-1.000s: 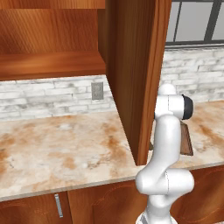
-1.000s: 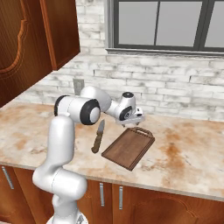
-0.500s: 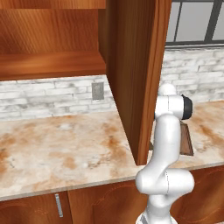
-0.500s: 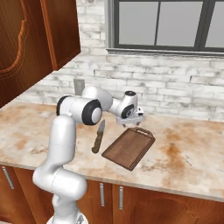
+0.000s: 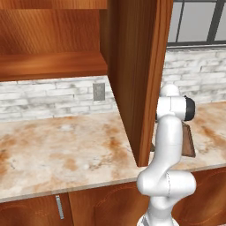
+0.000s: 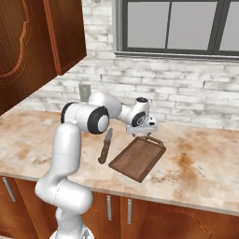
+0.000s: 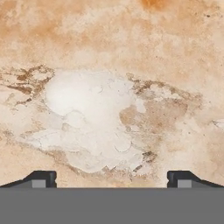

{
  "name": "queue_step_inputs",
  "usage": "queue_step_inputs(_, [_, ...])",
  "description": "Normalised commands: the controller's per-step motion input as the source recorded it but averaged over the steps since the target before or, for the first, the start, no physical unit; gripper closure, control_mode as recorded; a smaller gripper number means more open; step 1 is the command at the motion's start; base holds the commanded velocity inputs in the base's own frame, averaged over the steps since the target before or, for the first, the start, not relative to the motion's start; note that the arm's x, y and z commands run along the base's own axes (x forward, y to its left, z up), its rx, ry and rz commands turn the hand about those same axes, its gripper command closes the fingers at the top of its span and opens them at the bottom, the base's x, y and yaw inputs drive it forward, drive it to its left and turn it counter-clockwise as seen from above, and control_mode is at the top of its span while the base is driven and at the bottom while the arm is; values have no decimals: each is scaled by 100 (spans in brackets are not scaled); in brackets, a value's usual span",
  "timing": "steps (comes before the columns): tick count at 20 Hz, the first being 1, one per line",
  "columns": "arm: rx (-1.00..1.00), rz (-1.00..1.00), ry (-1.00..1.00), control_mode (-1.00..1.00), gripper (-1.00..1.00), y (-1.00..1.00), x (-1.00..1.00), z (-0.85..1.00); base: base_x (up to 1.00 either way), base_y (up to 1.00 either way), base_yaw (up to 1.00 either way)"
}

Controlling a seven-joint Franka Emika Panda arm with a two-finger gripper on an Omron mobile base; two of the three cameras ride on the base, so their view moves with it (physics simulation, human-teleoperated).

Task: Move the cutting board and knife to the sink. Then move spray from the cabinet to the counter.

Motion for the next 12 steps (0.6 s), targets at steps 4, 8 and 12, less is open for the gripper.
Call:
queue_step_inputs(4, [0,-4,0,-100,-100,-26,-67,-47,0,0,0])
queue_step_inputs(8, [0,-4,0,-100,-100,-21,-73,-48,0,0,0])
queue_step_inputs(12, [0,-2,0,-100,-100,-17,-75,-49,0,0,0])
